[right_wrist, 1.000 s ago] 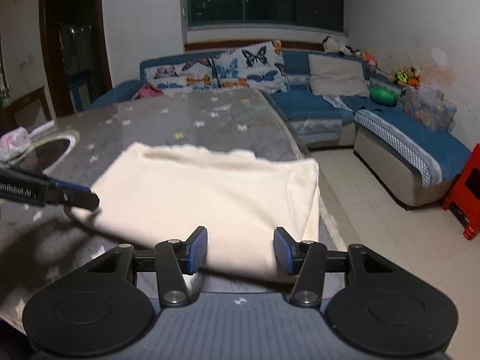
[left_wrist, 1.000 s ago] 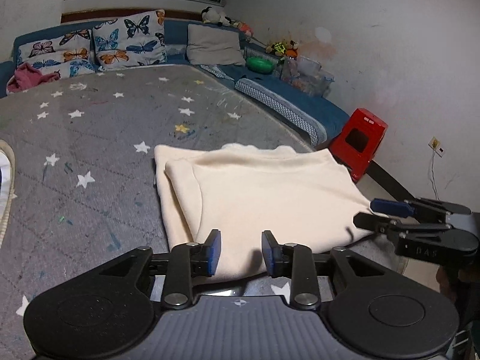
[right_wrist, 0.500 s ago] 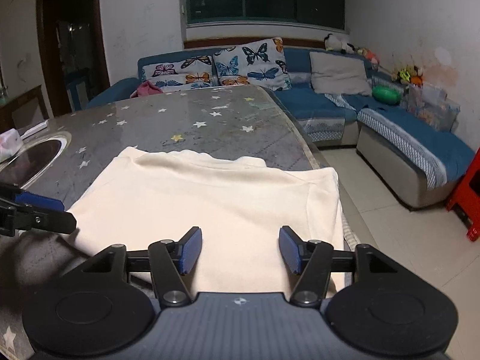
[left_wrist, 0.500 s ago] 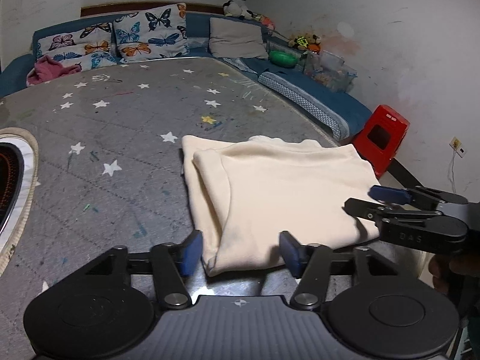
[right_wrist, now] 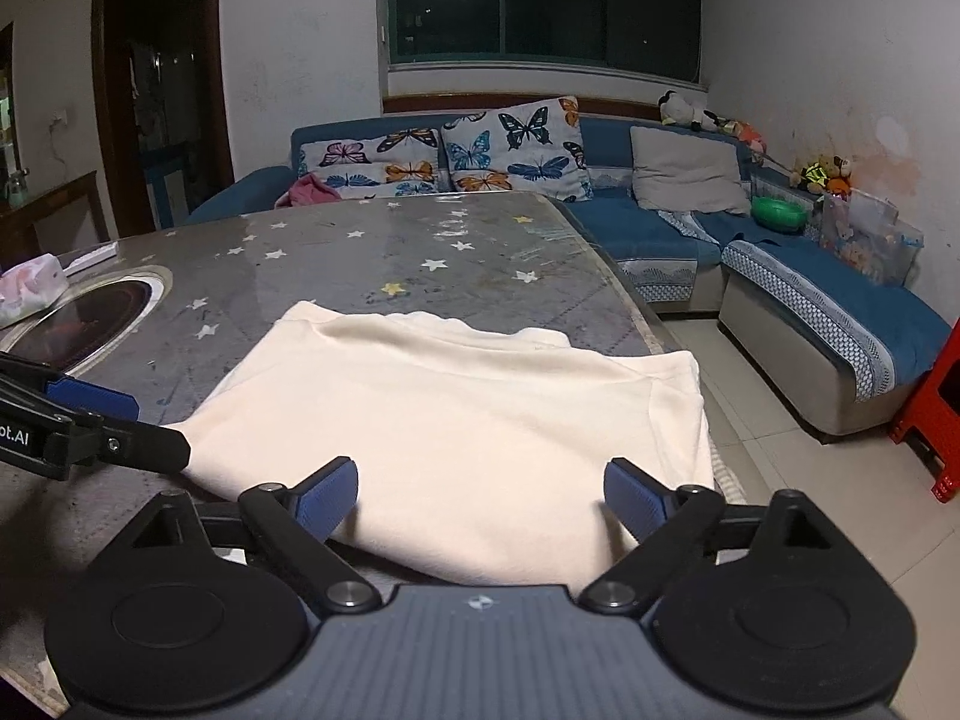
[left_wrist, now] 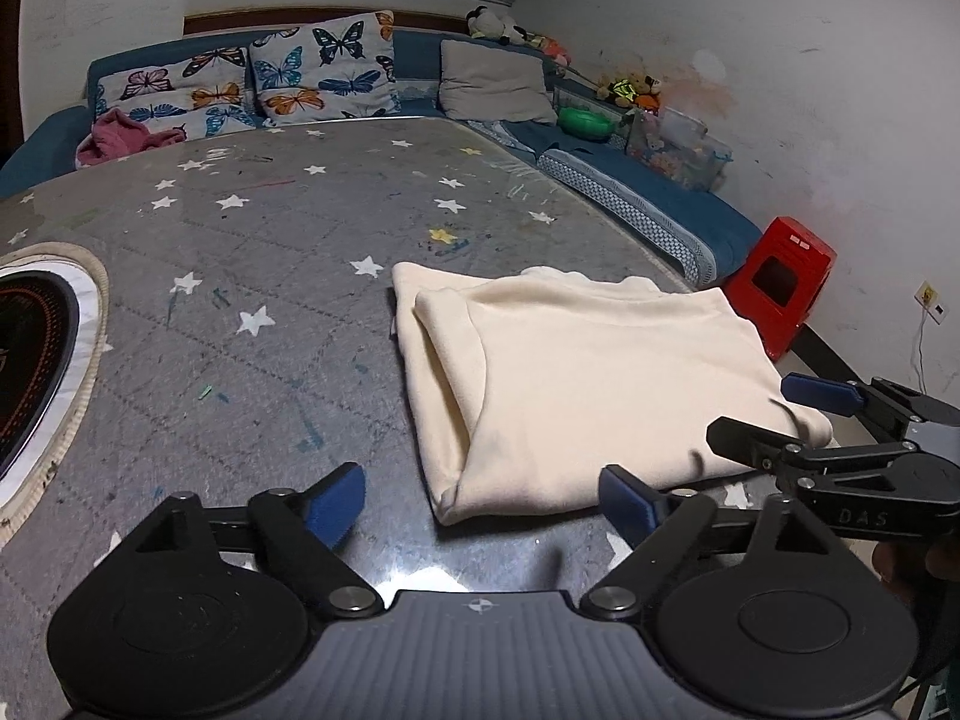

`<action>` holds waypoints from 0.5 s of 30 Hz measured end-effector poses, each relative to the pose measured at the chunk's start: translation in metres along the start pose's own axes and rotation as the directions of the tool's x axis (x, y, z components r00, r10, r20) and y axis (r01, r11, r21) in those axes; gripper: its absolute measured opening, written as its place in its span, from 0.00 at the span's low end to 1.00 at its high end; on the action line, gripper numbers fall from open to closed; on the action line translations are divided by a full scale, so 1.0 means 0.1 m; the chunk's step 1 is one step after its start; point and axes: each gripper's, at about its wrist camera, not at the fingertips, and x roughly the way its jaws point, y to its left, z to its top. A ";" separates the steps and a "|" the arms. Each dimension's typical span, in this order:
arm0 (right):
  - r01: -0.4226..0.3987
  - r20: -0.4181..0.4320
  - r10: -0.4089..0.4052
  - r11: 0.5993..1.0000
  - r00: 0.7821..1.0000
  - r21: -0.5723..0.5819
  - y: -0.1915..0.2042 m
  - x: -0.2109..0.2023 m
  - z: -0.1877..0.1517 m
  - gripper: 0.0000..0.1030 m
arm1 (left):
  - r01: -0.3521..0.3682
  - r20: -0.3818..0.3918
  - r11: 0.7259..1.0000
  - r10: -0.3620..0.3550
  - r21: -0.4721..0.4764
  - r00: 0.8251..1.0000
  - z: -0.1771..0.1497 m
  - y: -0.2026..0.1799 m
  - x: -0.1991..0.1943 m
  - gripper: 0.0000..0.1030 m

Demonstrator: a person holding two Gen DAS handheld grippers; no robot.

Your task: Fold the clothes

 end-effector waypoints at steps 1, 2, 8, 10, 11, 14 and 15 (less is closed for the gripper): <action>-0.001 0.002 0.001 1.000 1.000 0.000 0.01 -0.01 -0.01 0.93 | 0.000 0.001 1.000 0.000 0.001 1.000 -0.01 0.00 -0.01 0.87; 0.000 0.005 0.000 1.000 1.000 -0.002 0.03 -0.02 -0.01 0.94 | -0.001 0.002 1.000 0.001 0.001 1.000 -0.02 0.00 -0.02 0.88; 0.000 0.019 0.000 1.000 1.000 -0.009 0.10 -0.10 -0.05 1.00 | -0.010 0.009 1.000 0.010 -0.005 1.000 -0.07 0.02 -0.08 0.96; 0.002 0.024 -0.002 1.000 1.000 -0.008 0.13 -0.13 -0.07 1.00 | -0.013 0.011 1.000 0.013 -0.006 1.000 -0.09 0.02 -0.10 0.98; 0.004 0.026 -0.004 1.000 1.000 -0.006 0.14 -0.14 -0.08 1.00 | -0.012 0.012 1.000 0.012 -0.008 1.000 -0.10 0.02 -0.11 0.98; 0.007 0.028 -0.007 1.000 1.000 0.000 0.17 -0.17 -0.10 1.00 | -0.010 0.014 1.000 0.010 -0.009 1.000 -0.13 0.03 -0.14 1.00; 0.009 0.029 -0.009 1.000 1.000 0.001 0.18 -0.18 -0.11 1.00 | -0.010 0.015 1.000 0.011 -0.007 1.000 -0.14 0.03 -0.15 1.00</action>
